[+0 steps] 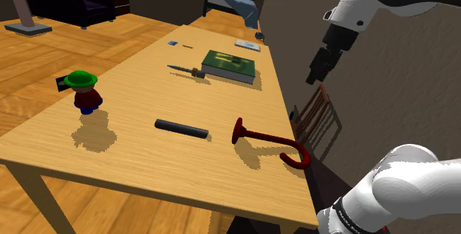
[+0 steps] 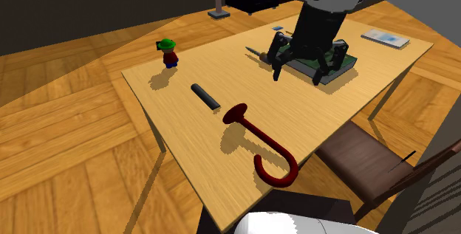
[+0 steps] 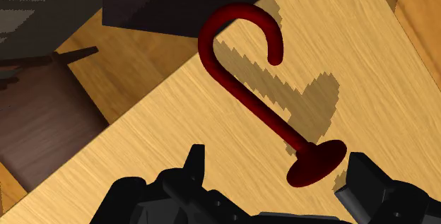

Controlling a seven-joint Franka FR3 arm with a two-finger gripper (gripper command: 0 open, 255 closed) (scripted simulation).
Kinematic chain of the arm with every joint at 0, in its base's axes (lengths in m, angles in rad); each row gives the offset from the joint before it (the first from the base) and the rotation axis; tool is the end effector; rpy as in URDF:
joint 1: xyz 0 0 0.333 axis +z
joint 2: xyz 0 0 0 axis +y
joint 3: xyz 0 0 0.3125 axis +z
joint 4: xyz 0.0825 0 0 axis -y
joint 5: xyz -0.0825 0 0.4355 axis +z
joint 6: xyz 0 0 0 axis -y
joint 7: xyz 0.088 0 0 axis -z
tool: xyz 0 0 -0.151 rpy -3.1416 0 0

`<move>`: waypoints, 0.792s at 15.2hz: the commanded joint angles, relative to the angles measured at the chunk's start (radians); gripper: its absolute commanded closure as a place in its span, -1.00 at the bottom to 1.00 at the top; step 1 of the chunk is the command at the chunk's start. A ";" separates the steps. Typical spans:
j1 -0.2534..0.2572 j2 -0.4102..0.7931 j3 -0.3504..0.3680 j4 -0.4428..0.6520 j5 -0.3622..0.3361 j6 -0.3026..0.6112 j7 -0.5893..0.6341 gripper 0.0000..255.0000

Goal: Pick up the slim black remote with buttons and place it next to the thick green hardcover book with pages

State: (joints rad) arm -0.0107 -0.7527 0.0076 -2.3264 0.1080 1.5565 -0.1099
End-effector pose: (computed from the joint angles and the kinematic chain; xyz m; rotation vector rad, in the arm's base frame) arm 0.3678 0.0156 0.5470 -3.0337 -0.1599 0.0171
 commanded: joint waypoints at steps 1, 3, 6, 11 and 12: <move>0.000 0.000 0.000 0.000 0.000 0.000 0.000 -1.00; 0.017 0.050 0.024 -0.002 0.006 0.057 -0.005 -1.00; 0.042 0.130 0.061 0.003 0.012 0.139 -0.012 -1.00; 0.077 0.275 0.122 0.034 0.010 0.265 -0.018 -1.00; 0.084 0.306 0.134 0.043 0.008 0.289 -0.018 -1.00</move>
State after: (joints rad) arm 0.0662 -0.4712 0.1305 -2.2874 0.1177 1.8216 -0.1260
